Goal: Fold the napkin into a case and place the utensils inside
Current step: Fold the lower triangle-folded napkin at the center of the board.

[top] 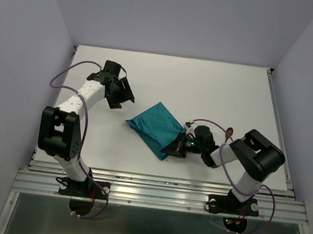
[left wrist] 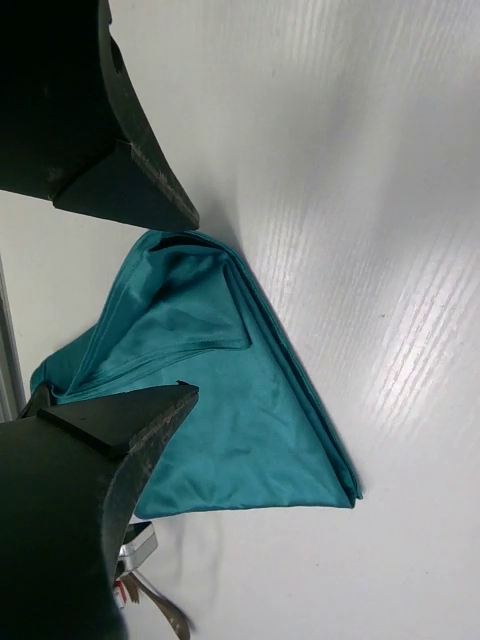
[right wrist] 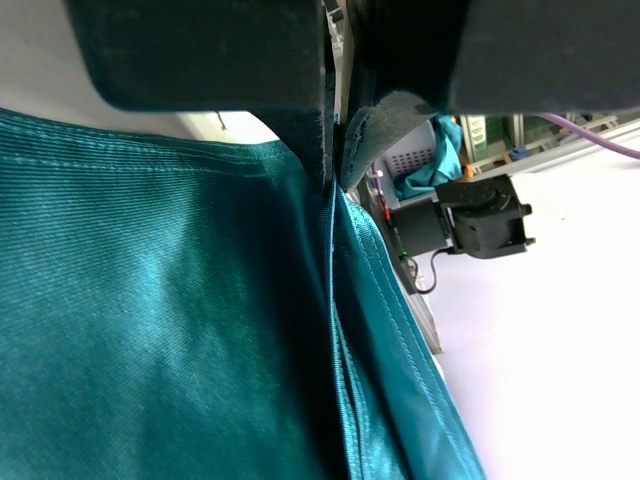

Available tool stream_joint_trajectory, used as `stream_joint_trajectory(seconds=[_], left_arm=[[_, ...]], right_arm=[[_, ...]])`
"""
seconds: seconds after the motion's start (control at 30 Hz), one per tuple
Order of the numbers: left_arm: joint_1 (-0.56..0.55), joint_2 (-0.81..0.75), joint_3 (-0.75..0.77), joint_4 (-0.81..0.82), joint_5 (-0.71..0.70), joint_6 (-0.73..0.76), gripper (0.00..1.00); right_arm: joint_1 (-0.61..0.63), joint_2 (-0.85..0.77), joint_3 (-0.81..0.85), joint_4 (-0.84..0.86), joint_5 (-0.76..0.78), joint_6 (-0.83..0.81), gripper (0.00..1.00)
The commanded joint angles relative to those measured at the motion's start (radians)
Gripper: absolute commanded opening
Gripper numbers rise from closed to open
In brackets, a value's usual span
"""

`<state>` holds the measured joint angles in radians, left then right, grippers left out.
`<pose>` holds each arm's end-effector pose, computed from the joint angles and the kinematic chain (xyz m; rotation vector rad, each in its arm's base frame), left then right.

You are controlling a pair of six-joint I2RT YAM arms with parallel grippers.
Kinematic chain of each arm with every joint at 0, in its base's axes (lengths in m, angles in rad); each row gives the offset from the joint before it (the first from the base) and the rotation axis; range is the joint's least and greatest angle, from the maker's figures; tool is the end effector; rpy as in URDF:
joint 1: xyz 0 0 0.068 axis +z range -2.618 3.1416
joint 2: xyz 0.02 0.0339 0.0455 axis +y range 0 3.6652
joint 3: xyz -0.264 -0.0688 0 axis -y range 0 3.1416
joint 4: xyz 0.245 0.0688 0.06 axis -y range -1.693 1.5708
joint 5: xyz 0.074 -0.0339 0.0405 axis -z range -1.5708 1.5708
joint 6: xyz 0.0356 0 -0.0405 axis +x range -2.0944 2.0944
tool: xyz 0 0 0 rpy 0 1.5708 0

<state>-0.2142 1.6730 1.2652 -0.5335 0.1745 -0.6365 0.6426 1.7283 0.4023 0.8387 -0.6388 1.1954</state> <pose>0.3503 -0.0825 0.2459 -0.4695 2.5415 -0.5529 0.2031 0.1786 0.1030 0.1977 2.4684 1.6492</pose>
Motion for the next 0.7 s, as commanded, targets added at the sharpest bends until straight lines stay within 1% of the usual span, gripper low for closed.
stream_joint_trajectory(seconds=[0.0,0.13,0.2,0.37,0.4,0.5,0.67], left_arm=[[0.003,-0.097,-0.058,-0.049,-0.043,0.057,0.73],[0.003,-0.130,-0.139,-0.039,0.025,0.070,0.73],[0.003,-0.130,-0.154,-0.042,0.031,0.070,0.73],[0.003,-0.137,-0.204,-0.031,0.017,0.064,0.67],[0.003,-0.134,-0.210,-0.017,0.025,0.061,0.63],[0.003,-0.121,-0.227,-0.002,0.045,0.061,0.58],[0.003,-0.076,-0.257,0.033,0.069,0.070,0.54]], right_arm=[[-0.006,0.011,-0.002,0.089,-0.018,0.015,0.01],[-0.006,0.017,0.000,0.088,-0.022,0.016,0.01],[-0.006,0.019,0.001,0.089,-0.022,0.016,0.01],[-0.006,0.028,0.006,0.089,-0.027,0.015,0.01],[-0.006,0.030,0.006,0.089,-0.028,0.015,0.01],[-0.006,0.039,0.007,0.099,-0.032,0.013,0.01],[-0.006,0.045,0.007,0.109,-0.033,0.020,0.01]])
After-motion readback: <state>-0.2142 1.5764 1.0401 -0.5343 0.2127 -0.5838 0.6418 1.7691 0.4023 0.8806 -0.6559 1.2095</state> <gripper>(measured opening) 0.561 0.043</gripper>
